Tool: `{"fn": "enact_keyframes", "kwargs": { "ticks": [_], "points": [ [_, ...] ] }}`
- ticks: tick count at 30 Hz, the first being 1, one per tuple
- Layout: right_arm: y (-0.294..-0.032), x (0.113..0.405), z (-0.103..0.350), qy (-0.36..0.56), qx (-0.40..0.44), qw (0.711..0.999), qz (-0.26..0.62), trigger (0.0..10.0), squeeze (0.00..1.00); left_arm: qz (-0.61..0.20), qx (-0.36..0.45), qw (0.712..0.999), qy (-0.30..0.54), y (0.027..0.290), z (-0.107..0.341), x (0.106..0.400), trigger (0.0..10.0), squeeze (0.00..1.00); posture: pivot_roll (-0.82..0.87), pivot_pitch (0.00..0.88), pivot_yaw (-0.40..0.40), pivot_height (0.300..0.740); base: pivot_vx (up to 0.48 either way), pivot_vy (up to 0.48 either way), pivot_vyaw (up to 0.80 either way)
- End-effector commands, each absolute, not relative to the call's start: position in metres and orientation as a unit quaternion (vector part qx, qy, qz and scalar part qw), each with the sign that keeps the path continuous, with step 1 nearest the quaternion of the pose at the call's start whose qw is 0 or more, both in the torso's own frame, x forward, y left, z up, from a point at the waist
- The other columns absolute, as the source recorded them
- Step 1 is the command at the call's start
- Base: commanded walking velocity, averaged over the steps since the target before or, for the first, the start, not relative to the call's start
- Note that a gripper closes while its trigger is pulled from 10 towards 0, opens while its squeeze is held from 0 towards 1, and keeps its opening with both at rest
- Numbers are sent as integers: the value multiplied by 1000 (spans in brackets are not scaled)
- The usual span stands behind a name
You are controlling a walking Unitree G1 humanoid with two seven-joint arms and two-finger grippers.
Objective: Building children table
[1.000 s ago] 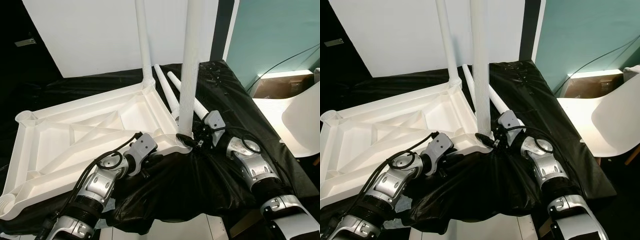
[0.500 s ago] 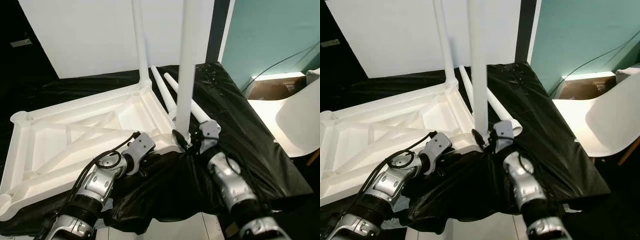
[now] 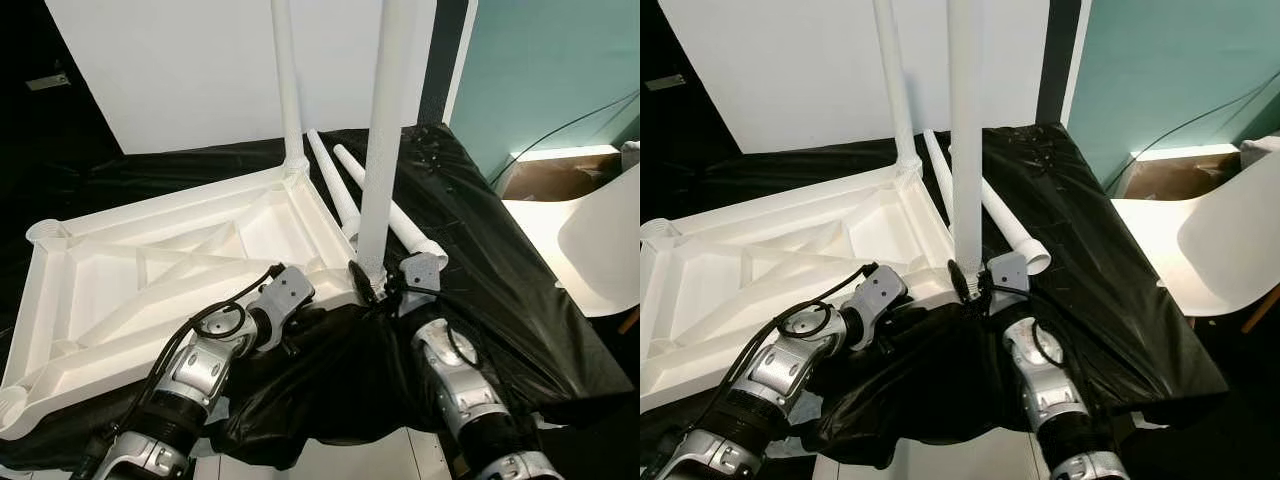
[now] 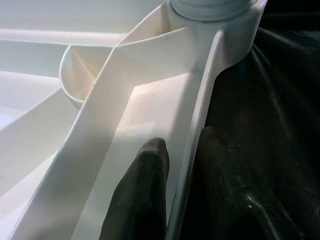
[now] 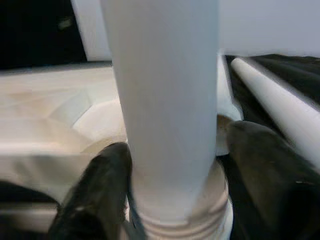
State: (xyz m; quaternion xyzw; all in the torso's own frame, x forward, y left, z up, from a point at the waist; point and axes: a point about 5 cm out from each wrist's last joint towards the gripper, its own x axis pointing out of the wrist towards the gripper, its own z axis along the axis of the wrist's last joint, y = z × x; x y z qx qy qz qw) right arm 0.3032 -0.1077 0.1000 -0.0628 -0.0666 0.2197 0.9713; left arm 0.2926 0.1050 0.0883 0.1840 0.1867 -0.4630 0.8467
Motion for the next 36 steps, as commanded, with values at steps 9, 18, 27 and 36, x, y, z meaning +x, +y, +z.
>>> {"fn": "enact_keyframes", "kwargs": {
  "ticks": [9, 18, 27, 36],
  "points": [
    [-128, 316, 109, -56, -128, 945, 297, 10000, 0, -487, 171, 814, 266, 107, 54, 272, 10000, 0, -32, 0, 34, 740, 0, 0, 0],
    [-142, 337, 121, -15, -172, 897, 408, 0, 0, -480, 169, 821, 261, 108, 57, 275, 10000, 0, -10, 0, 16, 740, 0, 0, 0],
    [-119, 312, 93, -8, -78, 929, 362, 0, 0, -476, 166, 822, 264, 109, 55, 272, 10000, 0, -3, 0, 10, 740, 0, 0, 0],
    [-105, 292, 70, -17, 30, 979, 203, 0, 0, -479, 175, 822, 254, 108, 58, 275, 10000, 0, -1, 0, 6, 740, 0, 0, 0]
  ]
}}
